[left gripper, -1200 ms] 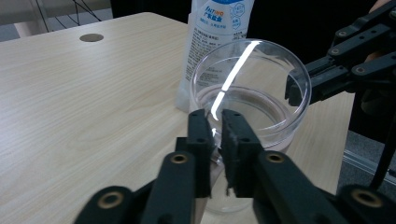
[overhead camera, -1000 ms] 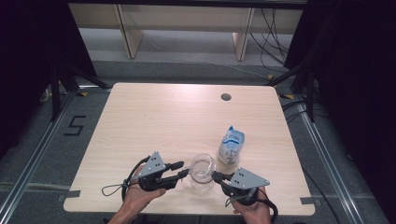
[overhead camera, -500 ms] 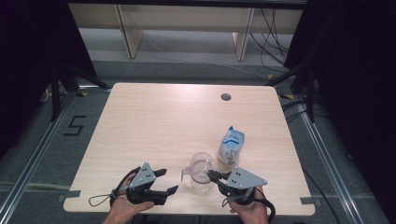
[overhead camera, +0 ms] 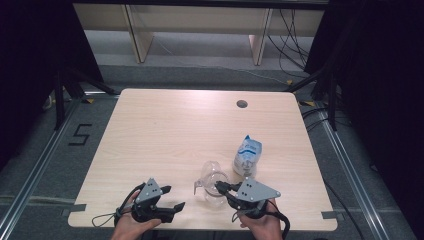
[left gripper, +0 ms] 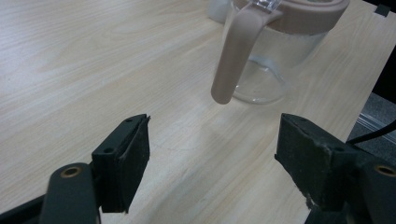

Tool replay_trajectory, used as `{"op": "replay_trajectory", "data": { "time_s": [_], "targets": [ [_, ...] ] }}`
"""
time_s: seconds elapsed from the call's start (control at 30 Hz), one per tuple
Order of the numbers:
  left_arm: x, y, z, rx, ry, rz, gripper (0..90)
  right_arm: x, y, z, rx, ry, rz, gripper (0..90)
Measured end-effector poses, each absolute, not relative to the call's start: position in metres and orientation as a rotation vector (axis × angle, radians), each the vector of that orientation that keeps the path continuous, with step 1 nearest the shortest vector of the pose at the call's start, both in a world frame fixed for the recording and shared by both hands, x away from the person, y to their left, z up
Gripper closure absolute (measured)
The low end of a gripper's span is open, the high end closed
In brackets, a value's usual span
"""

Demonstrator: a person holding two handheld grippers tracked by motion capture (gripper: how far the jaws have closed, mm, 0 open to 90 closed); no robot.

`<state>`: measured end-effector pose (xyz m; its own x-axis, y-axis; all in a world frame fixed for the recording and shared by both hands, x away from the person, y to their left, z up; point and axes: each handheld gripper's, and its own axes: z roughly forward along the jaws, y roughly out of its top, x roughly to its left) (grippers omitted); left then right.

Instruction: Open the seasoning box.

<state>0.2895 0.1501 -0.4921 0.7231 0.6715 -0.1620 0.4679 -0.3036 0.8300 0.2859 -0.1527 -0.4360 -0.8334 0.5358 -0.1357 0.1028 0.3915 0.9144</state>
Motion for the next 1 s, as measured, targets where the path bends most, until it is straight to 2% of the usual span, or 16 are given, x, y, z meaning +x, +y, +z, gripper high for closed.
{"op": "replay_trajectory", "data": {
  "time_s": [0.8, 0.97, 1.0],
  "targets": [
    [0.281, 0.162, -0.498, 1.952, 0.865, 0.287, 25.2, 0.283, -0.129, -0.436, 0.497, 2.274, 1.464, 83.6],
    [0.281, 0.162, -0.5, 1.955, 0.858, 0.296, 25.1, 0.283, -0.137, -0.436, 0.518, 2.249, 1.458, 80.8],
    [0.28, 0.162, -0.5, 1.954, 0.855, 0.3, 24.9, 0.283, -0.146, -0.437, 0.54, 2.238, 1.451, 77.9]
  ]
}}
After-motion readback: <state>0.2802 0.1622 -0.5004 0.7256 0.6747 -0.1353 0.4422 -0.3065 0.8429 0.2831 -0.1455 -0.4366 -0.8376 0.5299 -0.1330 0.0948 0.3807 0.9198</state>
